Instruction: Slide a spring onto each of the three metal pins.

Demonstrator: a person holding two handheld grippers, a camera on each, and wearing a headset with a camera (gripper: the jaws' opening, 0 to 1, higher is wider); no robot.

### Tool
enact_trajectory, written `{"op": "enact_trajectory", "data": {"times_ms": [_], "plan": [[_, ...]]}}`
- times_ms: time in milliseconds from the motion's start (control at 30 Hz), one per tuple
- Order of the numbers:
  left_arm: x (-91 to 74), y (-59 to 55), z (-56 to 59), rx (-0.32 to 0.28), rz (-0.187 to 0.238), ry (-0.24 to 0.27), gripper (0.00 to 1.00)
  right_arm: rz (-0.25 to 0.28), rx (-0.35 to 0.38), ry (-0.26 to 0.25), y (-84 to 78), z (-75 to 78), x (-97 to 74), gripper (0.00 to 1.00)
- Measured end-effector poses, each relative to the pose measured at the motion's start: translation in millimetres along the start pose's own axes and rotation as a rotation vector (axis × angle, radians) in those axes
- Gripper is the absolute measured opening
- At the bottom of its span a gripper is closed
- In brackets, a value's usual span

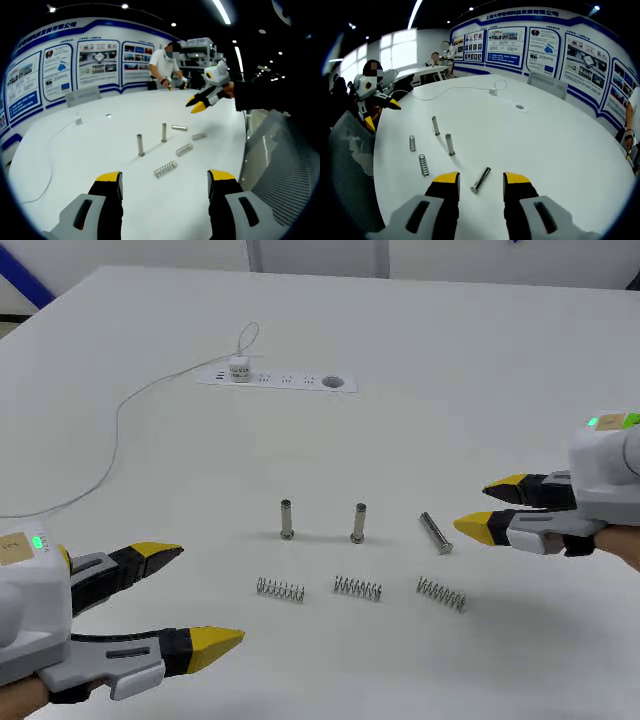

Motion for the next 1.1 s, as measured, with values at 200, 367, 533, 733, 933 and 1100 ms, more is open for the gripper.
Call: {"op": "enact_trajectory", "data": {"times_ms": [200, 367, 533, 733, 933, 1100], "plan": [[0.1, -0.3, -0.1, -0.003, -0.001, 0.001, 0.70, -0.060, 0.019, -0.018, 0.0, 2.7, 17.0, 0.30], [0.7, -0.9, 0.4, -0.006, -0.003, -0.002, 0.69, -0.093, 0.045, -0.023, 1.5, 3.4, 30.0, 0.27], [1.2, -1.3, 1.2, -0.006, -0.008, -0.006, 0.69, -0.126, 0.064, -0.028, 3.1, 3.8, 42.4, 0.23], [1.3, -1.6, 1.1, -0.009, -0.008, -0.008, 0.68, -0.183, 0.102, -0.038, 1.0, 5.1, 57.9, 0.20], [1.5, -1.8, 1.3, -0.012, -0.008, -0.010, 0.68, -0.221, 0.140, -0.059, -0.3, 8.9, 68.1, 0.16], [2.1, -2.4, 1.4, -0.014, -0.010, -0.013, 0.67, -0.253, 0.175, -0.059, -3.0, 8.8, 74.0, 0.15]]}}
Point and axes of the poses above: the centre of the closed fingertips' face, and the gripper's own axes: x roughly forward along the fingers, z roughly to its right, y roughly out of its top, the point moved 4 cm from there along -x, roughly backward along the fingers, and after that the axes turned 14 degrees about -z, right-handed, at the moved point
